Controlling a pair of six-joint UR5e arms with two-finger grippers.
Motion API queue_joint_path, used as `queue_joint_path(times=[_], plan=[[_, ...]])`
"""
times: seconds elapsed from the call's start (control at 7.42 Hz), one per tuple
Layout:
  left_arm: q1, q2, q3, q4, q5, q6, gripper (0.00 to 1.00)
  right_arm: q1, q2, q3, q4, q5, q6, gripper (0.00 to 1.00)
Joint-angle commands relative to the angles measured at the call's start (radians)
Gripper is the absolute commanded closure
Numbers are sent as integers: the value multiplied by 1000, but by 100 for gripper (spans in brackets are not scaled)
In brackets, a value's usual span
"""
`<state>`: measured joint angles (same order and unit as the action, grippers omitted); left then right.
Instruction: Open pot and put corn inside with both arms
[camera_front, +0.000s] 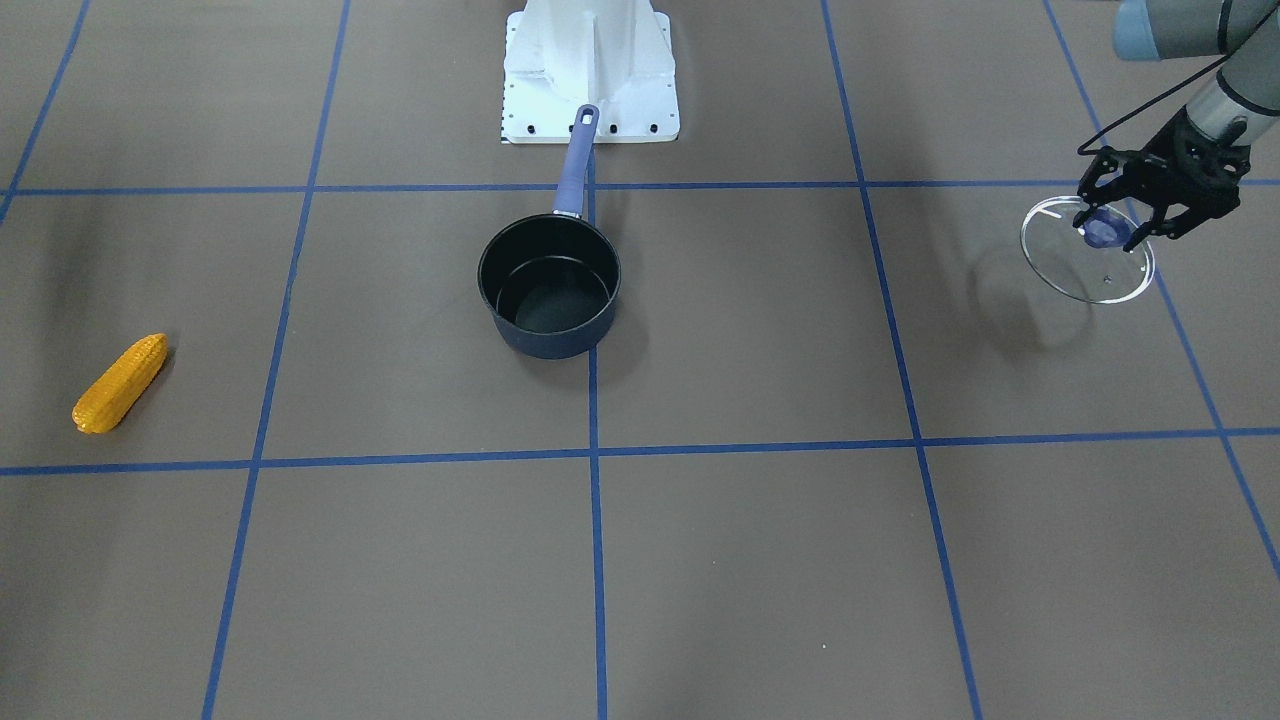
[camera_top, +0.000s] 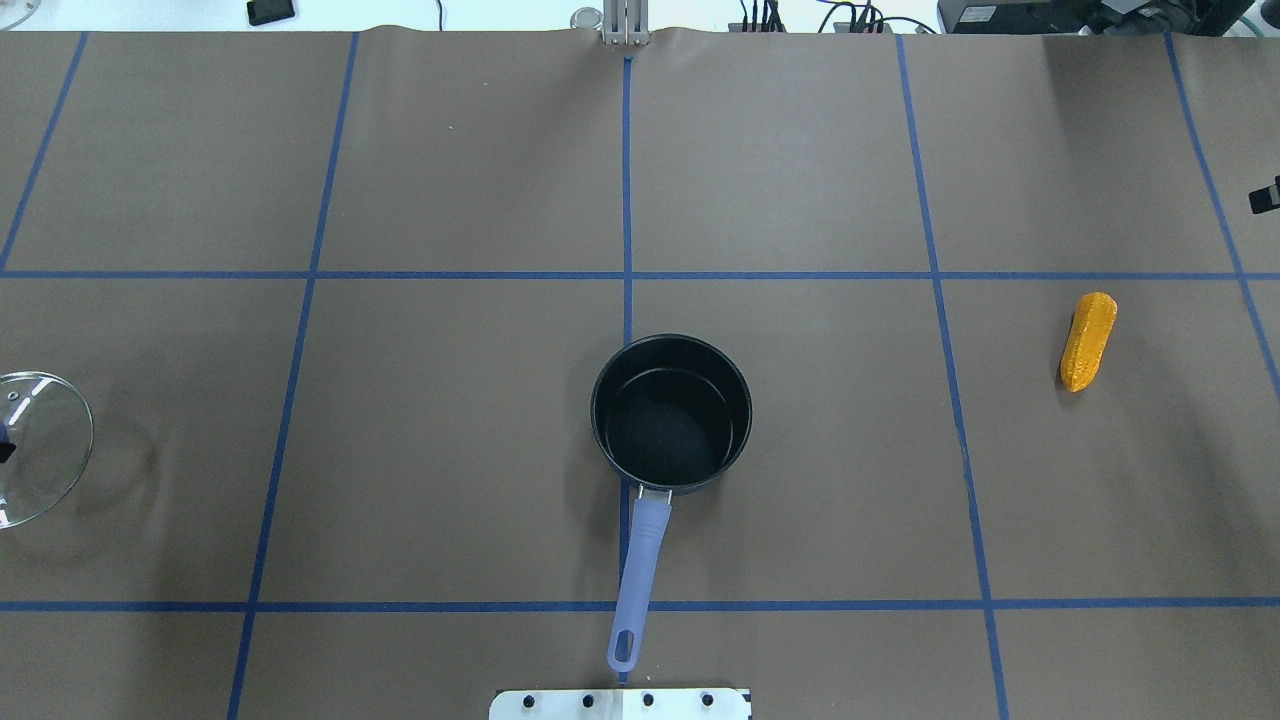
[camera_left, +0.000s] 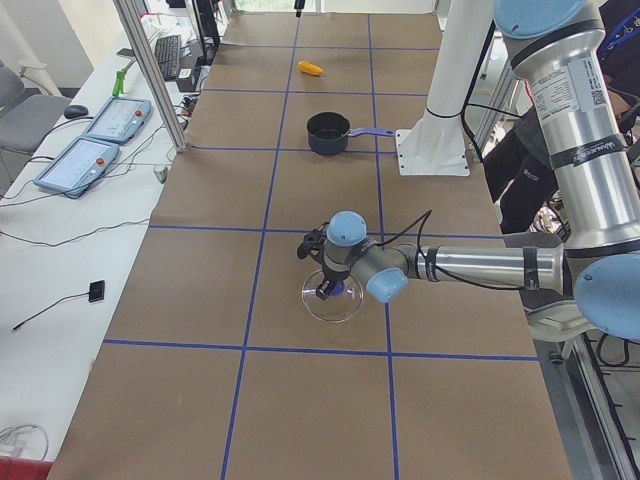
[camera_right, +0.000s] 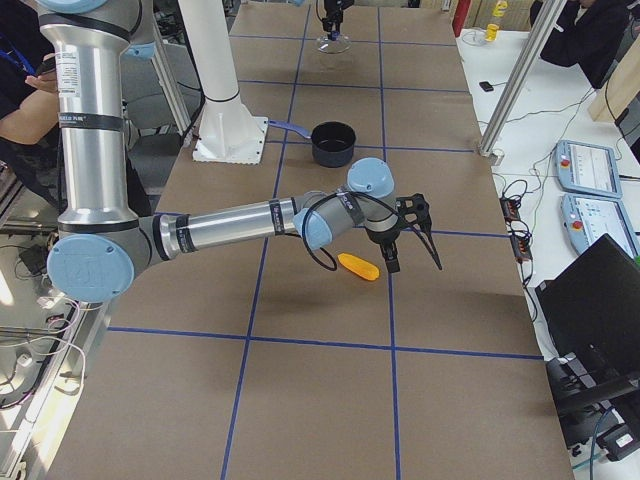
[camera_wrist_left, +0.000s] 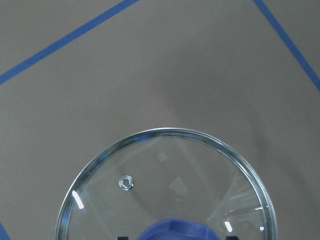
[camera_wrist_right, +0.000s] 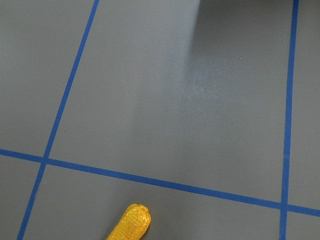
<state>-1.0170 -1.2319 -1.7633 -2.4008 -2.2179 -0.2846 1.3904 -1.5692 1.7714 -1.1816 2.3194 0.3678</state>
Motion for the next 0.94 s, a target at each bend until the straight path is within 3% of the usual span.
queue_joint_path(times=[0.0, 0.13, 0.4, 0.81], plan=[[1, -3, 74, -69, 6, -7, 90, 1, 0, 0, -1, 0, 0, 0], [3, -11, 90, -69, 6, -5, 76, -1, -3, 0, 0, 0, -1, 0], [5, -18, 100, -72, 9, 2, 2, -1, -3, -1, 0, 0, -1, 0], [2, -29, 90, -64, -2, -8, 1, 1, 0, 0, 0, 0, -1, 0]])
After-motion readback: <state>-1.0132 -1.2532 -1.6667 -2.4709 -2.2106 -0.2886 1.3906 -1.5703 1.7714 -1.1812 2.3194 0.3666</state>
